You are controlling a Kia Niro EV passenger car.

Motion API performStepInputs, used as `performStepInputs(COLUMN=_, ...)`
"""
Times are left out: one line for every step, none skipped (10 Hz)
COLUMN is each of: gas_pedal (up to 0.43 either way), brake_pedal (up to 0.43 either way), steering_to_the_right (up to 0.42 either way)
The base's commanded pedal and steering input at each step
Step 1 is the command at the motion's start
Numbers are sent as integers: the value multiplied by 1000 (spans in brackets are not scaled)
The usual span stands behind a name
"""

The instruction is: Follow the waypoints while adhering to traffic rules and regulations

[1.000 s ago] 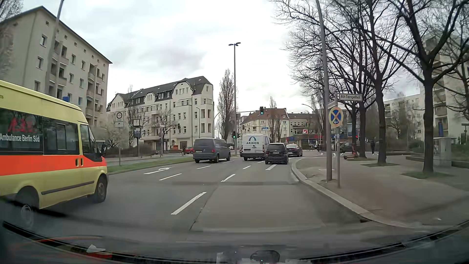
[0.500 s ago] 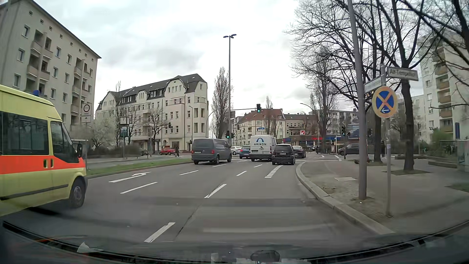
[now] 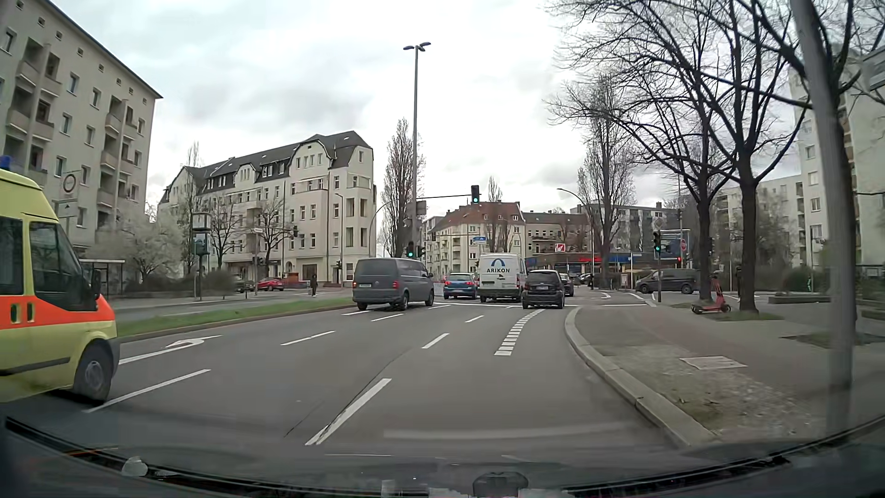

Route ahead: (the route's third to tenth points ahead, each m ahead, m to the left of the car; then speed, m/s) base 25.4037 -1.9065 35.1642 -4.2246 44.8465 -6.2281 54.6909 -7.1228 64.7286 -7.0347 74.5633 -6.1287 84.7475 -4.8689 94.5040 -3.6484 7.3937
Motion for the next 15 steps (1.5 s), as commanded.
performStepInputs(gas_pedal=67, brake_pedal=12, steering_to_the_right=36)
performStepInputs(gas_pedal=67, brake_pedal=12, steering_to_the_right=36)
performStepInputs(gas_pedal=67, brake_pedal=12, steering_to_the_right=36)
performStepInputs(gas_pedal=67, brake_pedal=12, steering_to_the_right=37)
performStepInputs(gas_pedal=67, brake_pedal=12, steering_to_the_right=42)
performStepInputs(gas_pedal=67, brake_pedal=12, steering_to_the_right=48)
performStepInputs(gas_pedal=67, brake_pedal=12, steering_to_the_right=51)
performStepInputs(gas_pedal=67, brake_pedal=12, steering_to_the_right=51)
performStepInputs(gas_pedal=59, brake_pedal=12, steering_to_the_right=50)
performStepInputs(gas_pedal=59, brake_pedal=12, steering_to_the_right=50)
performStepInputs(gas_pedal=59, brake_pedal=12, steering_to_the_right=49)
performStepInputs(gas_pedal=47, brake_pedal=12, steering_to_the_right=49)
performStepInputs(gas_pedal=47, brake_pedal=12, steering_to_the_right=49)
performStepInputs(gas_pedal=47, brake_pedal=12, steering_to_the_right=48)
performStepInputs(gas_pedal=47, brake_pedal=12, steering_to_the_right=49)
